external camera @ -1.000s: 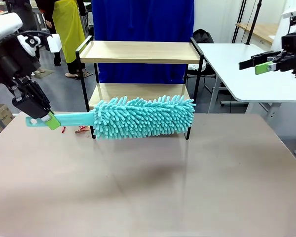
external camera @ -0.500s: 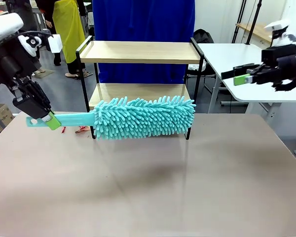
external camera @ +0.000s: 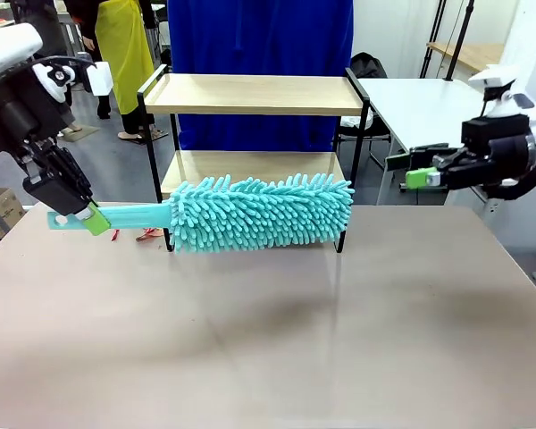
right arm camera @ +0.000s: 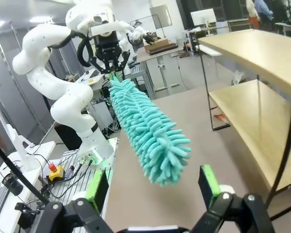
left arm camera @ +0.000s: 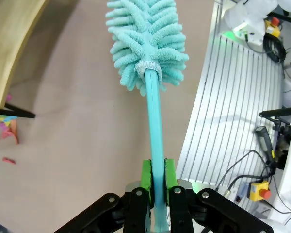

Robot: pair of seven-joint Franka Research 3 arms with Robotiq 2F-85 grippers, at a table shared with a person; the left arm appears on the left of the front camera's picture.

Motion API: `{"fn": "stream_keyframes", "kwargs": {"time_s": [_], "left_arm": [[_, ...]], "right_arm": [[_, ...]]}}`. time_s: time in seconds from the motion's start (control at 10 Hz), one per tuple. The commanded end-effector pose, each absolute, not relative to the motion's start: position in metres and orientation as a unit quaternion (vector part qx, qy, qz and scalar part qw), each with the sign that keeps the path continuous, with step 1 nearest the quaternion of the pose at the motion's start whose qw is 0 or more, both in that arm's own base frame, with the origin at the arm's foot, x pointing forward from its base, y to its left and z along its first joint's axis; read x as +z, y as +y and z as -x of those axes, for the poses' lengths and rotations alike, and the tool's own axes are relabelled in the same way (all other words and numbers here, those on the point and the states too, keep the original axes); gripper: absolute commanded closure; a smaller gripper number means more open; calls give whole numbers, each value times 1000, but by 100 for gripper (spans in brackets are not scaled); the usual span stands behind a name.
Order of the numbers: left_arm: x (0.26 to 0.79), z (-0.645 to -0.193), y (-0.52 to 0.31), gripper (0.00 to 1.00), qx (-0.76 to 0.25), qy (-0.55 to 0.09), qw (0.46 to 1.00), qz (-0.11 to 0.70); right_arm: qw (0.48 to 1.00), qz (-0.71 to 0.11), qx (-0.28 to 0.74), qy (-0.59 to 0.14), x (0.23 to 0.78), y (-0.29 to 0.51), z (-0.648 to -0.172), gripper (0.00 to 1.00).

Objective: Clean the shelf.
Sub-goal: Hand the Duster back to the human.

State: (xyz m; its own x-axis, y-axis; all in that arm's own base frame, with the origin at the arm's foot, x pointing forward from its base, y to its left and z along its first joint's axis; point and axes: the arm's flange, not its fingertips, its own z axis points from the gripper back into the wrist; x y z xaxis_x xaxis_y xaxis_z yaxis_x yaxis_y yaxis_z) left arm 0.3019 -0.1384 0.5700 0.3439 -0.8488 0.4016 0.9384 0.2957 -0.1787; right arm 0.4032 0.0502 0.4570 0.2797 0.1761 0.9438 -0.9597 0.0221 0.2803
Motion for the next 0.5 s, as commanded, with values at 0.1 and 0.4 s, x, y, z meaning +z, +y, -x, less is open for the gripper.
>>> {"fn": "stream_keyframes", "kwargs": {"time_s": [0.1,0.4], "left_arm": [[571,-301,-138,87,-559,-119,796,199],[571,-301,-138,87,-559,-119,796,199]], "right_arm": [[596,-522,451,-411,424,67,-381,0],[600,-531,430,-417,391,92,-374,0]]}}
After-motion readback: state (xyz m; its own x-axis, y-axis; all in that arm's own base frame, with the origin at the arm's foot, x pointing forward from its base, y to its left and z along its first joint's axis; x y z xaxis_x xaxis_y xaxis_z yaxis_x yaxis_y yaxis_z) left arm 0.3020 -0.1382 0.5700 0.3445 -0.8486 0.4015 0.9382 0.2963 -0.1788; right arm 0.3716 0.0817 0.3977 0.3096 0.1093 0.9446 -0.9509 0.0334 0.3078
